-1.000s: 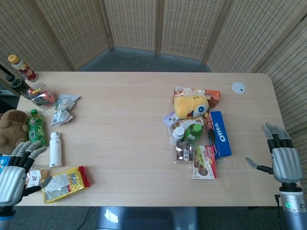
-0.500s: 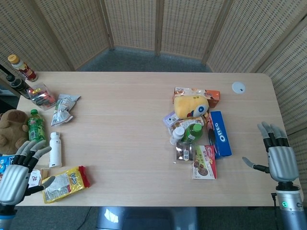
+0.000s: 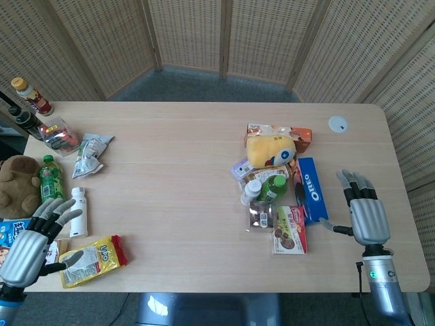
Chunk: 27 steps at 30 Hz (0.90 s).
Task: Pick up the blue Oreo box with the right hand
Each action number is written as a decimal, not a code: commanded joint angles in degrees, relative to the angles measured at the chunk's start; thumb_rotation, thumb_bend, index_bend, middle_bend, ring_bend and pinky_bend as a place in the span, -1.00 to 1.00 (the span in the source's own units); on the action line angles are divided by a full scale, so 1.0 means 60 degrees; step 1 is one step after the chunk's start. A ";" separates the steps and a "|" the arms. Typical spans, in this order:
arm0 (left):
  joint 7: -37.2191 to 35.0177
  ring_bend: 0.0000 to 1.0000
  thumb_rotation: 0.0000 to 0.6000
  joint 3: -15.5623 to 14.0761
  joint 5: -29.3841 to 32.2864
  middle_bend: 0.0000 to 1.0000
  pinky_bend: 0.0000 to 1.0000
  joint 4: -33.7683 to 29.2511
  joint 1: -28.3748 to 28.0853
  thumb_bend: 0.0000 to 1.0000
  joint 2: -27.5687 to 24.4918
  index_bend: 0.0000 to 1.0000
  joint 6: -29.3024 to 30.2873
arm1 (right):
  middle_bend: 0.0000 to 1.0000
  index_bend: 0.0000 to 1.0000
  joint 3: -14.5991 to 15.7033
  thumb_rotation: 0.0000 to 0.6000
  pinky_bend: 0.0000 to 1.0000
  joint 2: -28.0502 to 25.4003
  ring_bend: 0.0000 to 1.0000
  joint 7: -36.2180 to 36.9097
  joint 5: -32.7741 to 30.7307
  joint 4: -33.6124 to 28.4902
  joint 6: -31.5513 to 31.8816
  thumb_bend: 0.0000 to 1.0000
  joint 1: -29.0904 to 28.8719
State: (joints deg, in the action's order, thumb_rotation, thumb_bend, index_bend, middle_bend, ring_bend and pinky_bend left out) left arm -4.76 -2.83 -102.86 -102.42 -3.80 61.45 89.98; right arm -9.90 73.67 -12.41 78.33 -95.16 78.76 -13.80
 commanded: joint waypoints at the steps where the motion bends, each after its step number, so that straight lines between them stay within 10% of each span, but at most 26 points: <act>1: 0.0000 -1.00 1.00 -0.0047 -0.0059 -0.74 -1.00 0.0011 0.0020 -0.51 -0.0001 -0.59 0.0064 | -1.00 -1.00 -0.0157 0.51 -1.00 0.0359 -1.00 -0.0113 -0.0400 0.0229 -0.0315 -0.79 -0.0224; 27: 0.0321 -1.00 1.00 -0.0107 0.0113 -0.75 -1.00 -0.0230 0.0006 -0.51 -0.0122 -0.59 0.0014 | -1.00 -1.00 -0.0537 0.50 -1.00 0.2260 -1.00 0.0087 -0.1854 0.2861 -0.1992 -0.79 -0.1457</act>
State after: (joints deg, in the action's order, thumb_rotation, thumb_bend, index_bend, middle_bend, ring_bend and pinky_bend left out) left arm -2.85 -3.48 -102.20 -103.79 -3.76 60.72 90.08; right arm -12.92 86.85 -12.55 67.69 -78.89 67.36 -22.24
